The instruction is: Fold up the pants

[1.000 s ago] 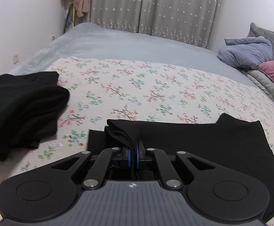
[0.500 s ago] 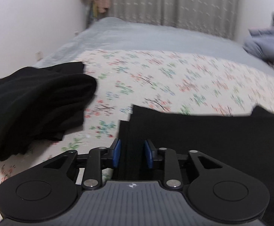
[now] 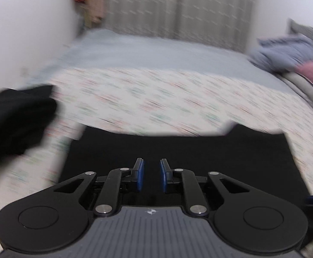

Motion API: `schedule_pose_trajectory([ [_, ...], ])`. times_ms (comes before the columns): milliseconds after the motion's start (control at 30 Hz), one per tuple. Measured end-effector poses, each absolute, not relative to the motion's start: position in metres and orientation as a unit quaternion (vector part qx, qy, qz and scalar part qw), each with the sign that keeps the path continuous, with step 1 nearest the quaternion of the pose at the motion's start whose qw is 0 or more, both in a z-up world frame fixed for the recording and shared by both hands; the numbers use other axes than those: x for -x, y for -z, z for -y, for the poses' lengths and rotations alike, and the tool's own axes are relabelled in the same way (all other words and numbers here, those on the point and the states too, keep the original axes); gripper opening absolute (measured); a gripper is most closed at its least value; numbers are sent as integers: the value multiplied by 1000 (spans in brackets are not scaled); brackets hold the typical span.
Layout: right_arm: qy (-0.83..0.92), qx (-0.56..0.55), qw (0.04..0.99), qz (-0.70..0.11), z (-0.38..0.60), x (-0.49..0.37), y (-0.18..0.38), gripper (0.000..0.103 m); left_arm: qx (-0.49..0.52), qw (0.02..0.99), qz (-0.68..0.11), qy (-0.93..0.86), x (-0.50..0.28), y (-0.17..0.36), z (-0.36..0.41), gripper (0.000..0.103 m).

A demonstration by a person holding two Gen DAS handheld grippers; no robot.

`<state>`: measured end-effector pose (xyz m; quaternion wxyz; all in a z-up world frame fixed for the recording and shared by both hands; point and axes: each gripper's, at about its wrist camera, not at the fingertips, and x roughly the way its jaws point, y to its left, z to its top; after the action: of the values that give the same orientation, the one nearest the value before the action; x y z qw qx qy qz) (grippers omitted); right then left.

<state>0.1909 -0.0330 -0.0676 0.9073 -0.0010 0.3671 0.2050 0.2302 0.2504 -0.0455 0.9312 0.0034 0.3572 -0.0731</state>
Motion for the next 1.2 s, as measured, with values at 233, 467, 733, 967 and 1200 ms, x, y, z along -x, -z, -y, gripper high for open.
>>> schedule_pose_trajectory([
  [233, -228, 46, 878, -418, 69, -158, 114, 15, -26, 903, -413, 117, -205, 82, -179, 38],
  [467, -242, 28, 881, -405, 81, -140, 122, 15, -69, 905, -411, 84, -195, 107, -170, 38],
  [733, -254, 5, 880, -402, 90, -140, 102, 22, -61, 917, -390, 52, -165, 81, -139, 38],
  [967, -240, 39, 883, -402, 80, -133, 119, 22, -54, 904, -423, 28, -162, 107, -127, 39],
  [1200, -246, 17, 889, -385, 89, -118, 103, 22, -53, 899, -435, 25, -160, 102, -124, 38],
])
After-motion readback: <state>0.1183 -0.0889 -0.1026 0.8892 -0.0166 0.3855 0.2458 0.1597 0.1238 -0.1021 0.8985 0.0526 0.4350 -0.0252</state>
